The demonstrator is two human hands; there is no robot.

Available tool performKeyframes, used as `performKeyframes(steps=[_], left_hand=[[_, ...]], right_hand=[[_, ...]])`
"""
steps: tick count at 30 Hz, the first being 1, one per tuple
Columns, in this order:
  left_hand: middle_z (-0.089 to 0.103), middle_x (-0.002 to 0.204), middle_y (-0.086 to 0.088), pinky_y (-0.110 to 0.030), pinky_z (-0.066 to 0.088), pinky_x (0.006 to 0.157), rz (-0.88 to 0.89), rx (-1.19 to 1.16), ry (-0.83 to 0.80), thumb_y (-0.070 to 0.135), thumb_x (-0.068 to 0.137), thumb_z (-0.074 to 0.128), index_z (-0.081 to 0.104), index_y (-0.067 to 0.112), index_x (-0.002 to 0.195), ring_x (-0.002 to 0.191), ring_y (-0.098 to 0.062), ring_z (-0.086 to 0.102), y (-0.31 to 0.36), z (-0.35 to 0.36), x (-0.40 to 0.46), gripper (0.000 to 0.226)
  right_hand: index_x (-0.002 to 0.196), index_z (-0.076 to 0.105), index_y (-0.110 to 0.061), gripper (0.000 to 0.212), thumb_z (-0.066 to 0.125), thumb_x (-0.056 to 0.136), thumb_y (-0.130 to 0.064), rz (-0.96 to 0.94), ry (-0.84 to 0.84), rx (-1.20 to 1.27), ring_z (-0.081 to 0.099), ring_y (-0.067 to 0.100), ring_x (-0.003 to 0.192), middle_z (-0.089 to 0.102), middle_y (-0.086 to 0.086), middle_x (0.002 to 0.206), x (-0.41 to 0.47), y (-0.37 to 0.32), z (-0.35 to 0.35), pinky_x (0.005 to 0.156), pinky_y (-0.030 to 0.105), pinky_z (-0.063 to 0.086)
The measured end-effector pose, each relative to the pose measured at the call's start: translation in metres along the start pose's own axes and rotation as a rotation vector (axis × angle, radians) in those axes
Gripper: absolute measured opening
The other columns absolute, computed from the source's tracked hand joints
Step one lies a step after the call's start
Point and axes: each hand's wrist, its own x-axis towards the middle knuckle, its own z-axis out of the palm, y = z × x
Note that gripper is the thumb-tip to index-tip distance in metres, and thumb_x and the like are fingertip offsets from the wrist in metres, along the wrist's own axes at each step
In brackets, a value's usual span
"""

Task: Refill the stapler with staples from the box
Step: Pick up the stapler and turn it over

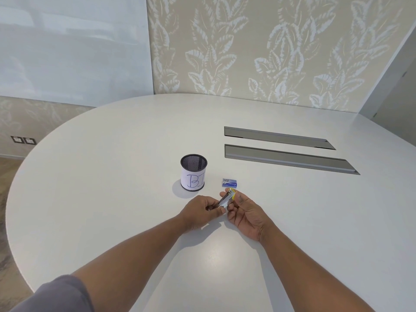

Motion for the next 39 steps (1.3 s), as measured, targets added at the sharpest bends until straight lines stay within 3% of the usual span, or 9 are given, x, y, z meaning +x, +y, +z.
performKeyframes(steps=[5,8,12,17,25,30,32,35,39], left_hand=[[0.040,0.054,0.013,-0.026,0.032,0.057,0.017,0.038,0.003,0.041,0.088,0.068,0.061,0.038,0.057,0.055,-0.009,0.036,0.000,0.001,0.000,0.031],[0.041,0.056,0.012,-0.026,0.033,0.058,0.012,0.034,0.013,0.040,0.088,0.069,0.063,0.029,0.063,0.055,-0.009,0.037,0.000,0.001,0.001,0.028],[0.043,0.058,0.010,-0.026,0.033,0.057,0.011,0.036,0.004,0.042,0.087,0.069,0.062,0.031,0.061,0.055,-0.010,0.037,0.000,0.001,0.000,0.028],[0.042,0.061,0.005,-0.027,0.032,0.058,0.005,0.029,0.012,0.044,0.088,0.069,0.066,0.013,0.073,0.057,-0.012,0.037,0.001,0.001,0.000,0.034],[0.041,0.064,0.000,-0.029,0.031,0.061,-0.004,0.028,-0.011,0.045,0.089,0.067,0.063,0.000,0.081,0.060,-0.013,0.036,0.004,-0.001,-0.005,0.046],[0.068,0.073,-0.006,-0.028,0.046,0.069,-0.062,-0.150,-0.071,0.033,0.084,0.076,0.076,0.015,0.094,0.067,-0.012,0.055,0.008,-0.004,-0.004,0.020],[0.071,0.074,0.002,-0.021,0.046,0.065,-0.131,-0.235,-0.065,0.026,0.081,0.073,0.076,0.019,0.092,0.067,-0.008,0.058,0.010,-0.008,-0.002,0.013],[0.066,0.067,0.013,-0.019,0.038,0.054,-0.238,-0.343,-0.043,0.026,0.073,0.059,0.075,0.020,0.089,0.061,-0.007,0.051,0.018,-0.013,0.000,0.024],[0.070,0.091,0.003,-0.024,0.035,0.056,-0.269,-0.388,-0.011,0.028,0.073,0.059,0.071,0.019,0.113,0.069,-0.013,0.051,0.023,-0.012,0.003,0.043]], right_hand=[[0.141,0.046,0.009,0.062,0.065,0.089,-0.018,-0.022,0.035,0.000,0.054,0.008,0.062,0.074,0.009,0.097,0.002,0.001,0.002,0.055,0.020,0.050],[0.141,0.047,0.010,0.061,0.065,0.090,-0.019,-0.016,0.021,-0.004,0.055,0.007,0.063,0.072,0.007,0.091,0.002,0.001,0.001,0.057,0.020,0.051],[0.134,0.054,0.005,0.052,0.066,0.089,-0.018,-0.021,0.030,-0.017,0.054,0.008,0.061,0.073,0.013,0.109,0.003,0.002,0.000,0.055,0.020,0.049],[0.124,0.065,-0.002,0.039,0.069,0.087,-0.015,-0.038,0.024,-0.032,0.056,0.009,0.064,0.071,0.017,0.119,0.002,0.003,0.001,0.055,0.020,0.050],[0.119,0.068,-0.003,0.039,0.074,0.081,-0.011,-0.076,0.071,-0.188,0.059,0.013,0.073,0.074,0.015,0.112,-0.002,0.008,0.010,0.055,0.018,0.048],[0.105,0.072,-0.012,0.037,0.085,0.072,-0.022,-0.125,0.110,-0.321,0.058,0.014,0.067,0.071,0.007,0.092,-0.005,0.006,0.020,0.052,0.021,0.042],[0.106,0.073,-0.013,0.031,0.084,0.079,-0.025,-0.146,0.100,-0.402,0.059,0.010,0.062,0.069,0.001,0.083,-0.006,0.004,0.023,0.053,0.022,0.045],[0.095,0.077,-0.019,0.009,0.074,0.092,-0.027,-0.178,0.064,-0.532,0.062,0.011,0.061,0.071,-0.002,0.078,-0.009,0.002,0.028,0.052,0.024,0.050],[0.093,0.079,-0.027,0.015,0.066,0.097,-0.034,-0.167,0.119,-0.650,0.059,0.012,0.064,0.068,-0.001,0.079,-0.009,0.001,0.029,0.059,0.024,0.050]])
